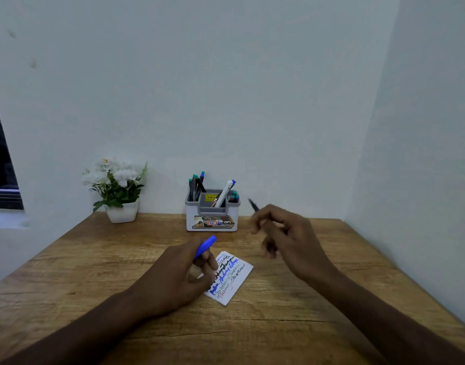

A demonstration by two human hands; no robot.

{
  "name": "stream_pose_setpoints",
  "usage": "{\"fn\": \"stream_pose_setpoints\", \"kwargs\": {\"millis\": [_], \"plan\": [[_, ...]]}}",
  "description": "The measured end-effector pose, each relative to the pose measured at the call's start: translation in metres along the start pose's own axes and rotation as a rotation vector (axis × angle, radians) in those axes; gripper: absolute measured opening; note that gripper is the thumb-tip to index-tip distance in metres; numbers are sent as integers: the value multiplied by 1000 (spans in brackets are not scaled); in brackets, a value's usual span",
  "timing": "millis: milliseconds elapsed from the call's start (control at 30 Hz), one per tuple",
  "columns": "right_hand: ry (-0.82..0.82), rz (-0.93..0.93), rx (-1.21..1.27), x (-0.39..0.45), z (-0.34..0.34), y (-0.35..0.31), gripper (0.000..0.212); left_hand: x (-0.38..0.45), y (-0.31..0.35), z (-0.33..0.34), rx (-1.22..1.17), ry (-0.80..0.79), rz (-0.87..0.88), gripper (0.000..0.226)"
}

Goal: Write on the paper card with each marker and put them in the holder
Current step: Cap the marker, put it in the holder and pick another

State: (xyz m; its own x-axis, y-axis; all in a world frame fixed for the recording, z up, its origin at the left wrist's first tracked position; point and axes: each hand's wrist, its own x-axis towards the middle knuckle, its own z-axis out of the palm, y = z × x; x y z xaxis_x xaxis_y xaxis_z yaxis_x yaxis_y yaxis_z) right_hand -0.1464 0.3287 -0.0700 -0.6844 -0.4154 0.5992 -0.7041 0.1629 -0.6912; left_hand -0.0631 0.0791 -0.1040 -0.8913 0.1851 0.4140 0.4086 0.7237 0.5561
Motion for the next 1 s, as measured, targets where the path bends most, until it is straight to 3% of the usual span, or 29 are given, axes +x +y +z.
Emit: {"fn": "stream_pose_setpoints", "kwargs": {"millis": [100,267,400,533,633,733,800,1000], "plan": [[37,92,286,3,5,-5,37,1,0,1,-32,-1,-44,39],[0,166,307,-1,15,1,7,3,-3,2,6,-25,-4,48],[-88,291,287,-8,23,4,30,4,-8,0,173,-18,42,36],[-99,431,312,-12,35,4,31,5,-11,-4,238,5,-12,35],[-110,571,459,-17,47,3,18,5,-9,-2,206,29,-47,38],[-129,503,198,-21,51,3,2,5,-8,0,257,34,-76,34],[-117,426,-39,-22,54,-1,6,5,-8,1,272,26,-87,35],[-168,360,-160,-20,65,-9,10,5,-13,2,269,28,-76,41]]}}
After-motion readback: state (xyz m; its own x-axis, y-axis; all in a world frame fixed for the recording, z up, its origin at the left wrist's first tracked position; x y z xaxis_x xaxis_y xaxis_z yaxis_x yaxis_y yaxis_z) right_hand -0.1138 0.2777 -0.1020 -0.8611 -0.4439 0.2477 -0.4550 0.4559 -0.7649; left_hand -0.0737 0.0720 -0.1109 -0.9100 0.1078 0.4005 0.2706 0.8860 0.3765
